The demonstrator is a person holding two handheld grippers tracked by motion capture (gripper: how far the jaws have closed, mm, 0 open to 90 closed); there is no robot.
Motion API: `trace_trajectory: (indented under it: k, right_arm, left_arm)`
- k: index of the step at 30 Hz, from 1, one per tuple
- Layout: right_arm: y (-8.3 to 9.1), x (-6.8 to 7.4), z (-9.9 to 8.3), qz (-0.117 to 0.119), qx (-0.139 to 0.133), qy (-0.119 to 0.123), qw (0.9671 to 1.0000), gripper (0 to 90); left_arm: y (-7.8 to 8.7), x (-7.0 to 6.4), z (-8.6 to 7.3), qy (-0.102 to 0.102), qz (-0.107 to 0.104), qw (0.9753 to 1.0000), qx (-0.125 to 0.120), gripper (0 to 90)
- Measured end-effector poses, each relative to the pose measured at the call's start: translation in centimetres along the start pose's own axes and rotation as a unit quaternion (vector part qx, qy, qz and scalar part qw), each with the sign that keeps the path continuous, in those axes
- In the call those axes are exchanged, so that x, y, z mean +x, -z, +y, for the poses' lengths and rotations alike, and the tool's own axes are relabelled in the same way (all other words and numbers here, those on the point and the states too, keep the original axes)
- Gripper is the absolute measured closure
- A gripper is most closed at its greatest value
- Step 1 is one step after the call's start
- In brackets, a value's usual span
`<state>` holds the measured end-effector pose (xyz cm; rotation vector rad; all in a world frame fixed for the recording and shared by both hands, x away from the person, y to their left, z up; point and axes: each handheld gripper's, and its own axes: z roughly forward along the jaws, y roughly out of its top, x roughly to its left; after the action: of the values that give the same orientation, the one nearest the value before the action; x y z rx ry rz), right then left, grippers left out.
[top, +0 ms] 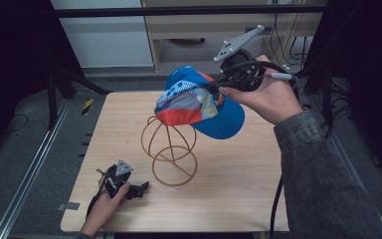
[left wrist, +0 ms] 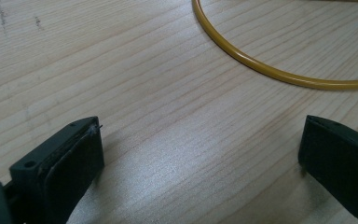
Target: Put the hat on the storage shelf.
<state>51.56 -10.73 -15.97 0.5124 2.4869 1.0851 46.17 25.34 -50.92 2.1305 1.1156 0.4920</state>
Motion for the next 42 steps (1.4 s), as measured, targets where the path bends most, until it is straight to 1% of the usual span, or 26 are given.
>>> trace_trajectory:
  k: [1,3,5,6,8,10,11,14,18,26,38,42]
  right_arm:
    - [-0.5,0.3,0.5,0.004,0.0,0.004,1.0,90.0]
    - [-0.7,0.4,0.7,0.005,-0.001,0.005,1.0,90.0]
    - [-1.4,0.6,1.5,0.009,0.003,0.012,0.9999,90.0]
    - [-1.4,0.6,1.5,0.009,0.003,0.012,0.9999,90.0]
    - [-1.9,0.9,2.2,0.014,0.003,0.017,0.9998,90.0]
    - [-2.1,0.9,2.4,0.016,0.002,0.017,0.9997,90.0]
    - [-2.6,1.1,2.6,0.018,0.004,0.021,0.9996,90.0]
    - [-3.1,1.2,2.9,0.021,0.006,0.022,0.9995,90.0]
    - [-3.6,1.5,3.3,0.026,0.003,0.027,0.9993,90.0]
    - [-4.4,2.2,4.0,0.038,0.006,0.035,0.9987,90.0]
    - [-4.6,2.9,4.8,0.045,0.005,0.043,0.9981,90.0]
    - [-5.0,3.0,4.9,0.045,0.01,0.045,0.9979,90.0]
  left_arm:
    - [0.0,0.0,0.0,0.0,0.0,1.0,0.0,0.0]
    - [0.0,0.0,0.0,0.0,0.0,1.0,0.0,0.0]
    - [0.0,0.0,0.0,0.0,0.0,1.0,0.0,0.0]
    - [0.0,0.0,0.0,0.0,0.0,1.0,0.0,0.0]
    - [0.0,0.0,0.0,0.0,0.0,1.0,0.0,0.0]
    - [0.0,0.0,0.0,0.0,0.0,1.0,0.0,0.0]
    - [0.0,0.0,0.0,0.0,0.0,1.0,0.0,0.0]
    - [0.0,0.0,0.0,0.0,0.0,1.0,0.0,0.0]
    - [0.0,0.0,0.0,-0.001,0.0,1.0,0.0,0.0]
    - [0.0,0.0,0.0,-0.001,-0.001,1.0,0.0,0.0]
    - [0.0,0.0,0.0,0.0,-0.001,1.0,0.0,0.0]
    - [0.0,0.0,0.0,-0.001,-0.001,1.0,0.0,0.0]
